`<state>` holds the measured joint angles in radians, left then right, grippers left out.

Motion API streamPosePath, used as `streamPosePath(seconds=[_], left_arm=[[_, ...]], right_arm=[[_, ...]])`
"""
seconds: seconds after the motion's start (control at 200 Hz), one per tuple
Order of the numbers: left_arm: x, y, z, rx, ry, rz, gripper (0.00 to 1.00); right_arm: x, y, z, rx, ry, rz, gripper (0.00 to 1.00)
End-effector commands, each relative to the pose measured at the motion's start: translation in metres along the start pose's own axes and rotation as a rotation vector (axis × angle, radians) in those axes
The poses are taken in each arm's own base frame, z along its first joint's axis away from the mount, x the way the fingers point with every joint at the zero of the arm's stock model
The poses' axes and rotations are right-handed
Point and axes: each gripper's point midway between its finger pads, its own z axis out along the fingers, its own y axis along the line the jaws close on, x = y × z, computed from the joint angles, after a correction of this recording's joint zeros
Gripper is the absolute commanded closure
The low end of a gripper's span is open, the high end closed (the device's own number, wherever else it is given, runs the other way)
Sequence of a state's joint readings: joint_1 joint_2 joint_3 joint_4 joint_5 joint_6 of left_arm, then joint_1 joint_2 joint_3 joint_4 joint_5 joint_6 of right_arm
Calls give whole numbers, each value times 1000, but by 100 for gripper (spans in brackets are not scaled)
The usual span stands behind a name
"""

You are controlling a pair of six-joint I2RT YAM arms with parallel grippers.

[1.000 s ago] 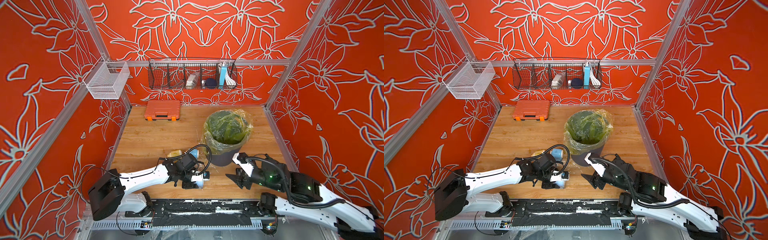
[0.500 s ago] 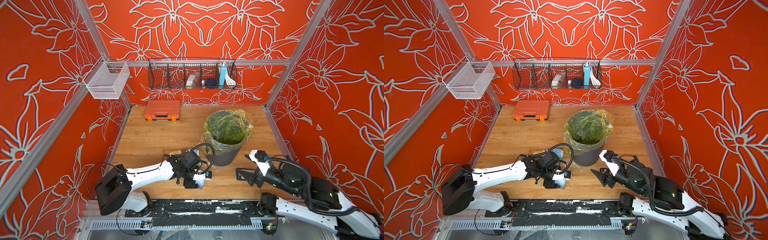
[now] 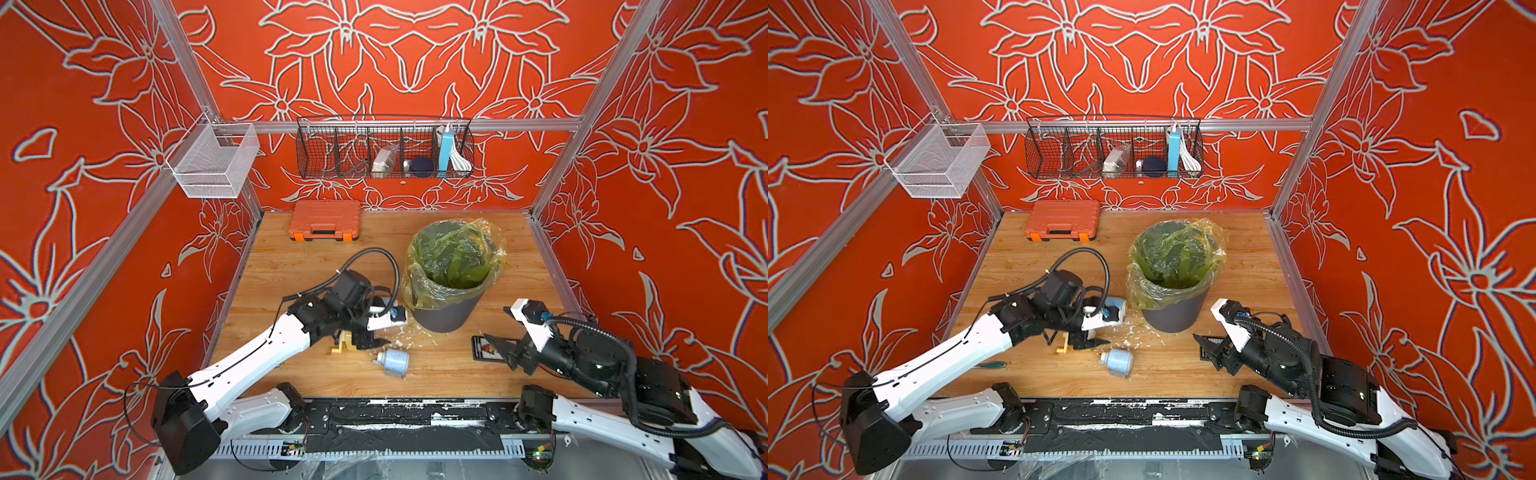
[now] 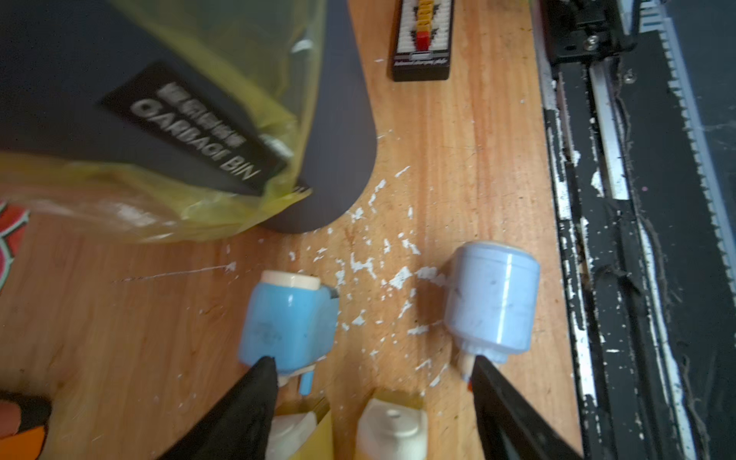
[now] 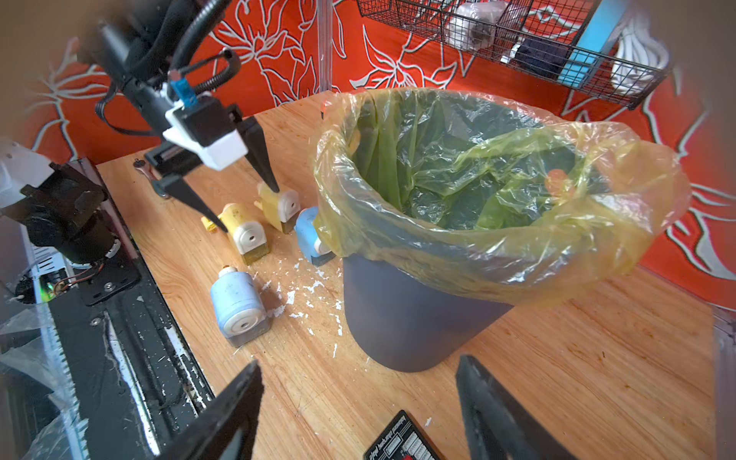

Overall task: Take out the pencil sharpener tray and clean the shavings
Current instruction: Place the pencil sharpener at the center of the board, then pick up the pencil sharpener from the center of the board.

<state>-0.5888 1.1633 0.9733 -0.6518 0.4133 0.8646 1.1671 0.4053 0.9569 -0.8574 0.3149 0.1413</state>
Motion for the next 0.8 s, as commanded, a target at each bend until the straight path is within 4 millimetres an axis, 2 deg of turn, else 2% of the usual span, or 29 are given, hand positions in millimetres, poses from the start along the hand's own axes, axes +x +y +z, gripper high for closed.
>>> streamPosePath(seconds=[0.0, 0.16, 0.41, 0.59, 0.796], left_arm=[[18, 4, 5, 121, 35, 13, 25], [16, 42, 26, 129, 30, 10, 25], [20, 66, 63, 197, 50, 14, 25], [38, 61, 85, 262, 89, 2, 27], [59, 52, 99, 294, 130, -11, 29]], right_arm=[[-7, -12, -8, 57, -17, -18, 21], [-8, -15, -10, 71, -16, -20, 20], [-8, -21, -21, 77, -6, -27, 19], [-6, -24, -27, 84, -5, -30, 18], [-2, -26, -30, 86, 1, -28, 17]])
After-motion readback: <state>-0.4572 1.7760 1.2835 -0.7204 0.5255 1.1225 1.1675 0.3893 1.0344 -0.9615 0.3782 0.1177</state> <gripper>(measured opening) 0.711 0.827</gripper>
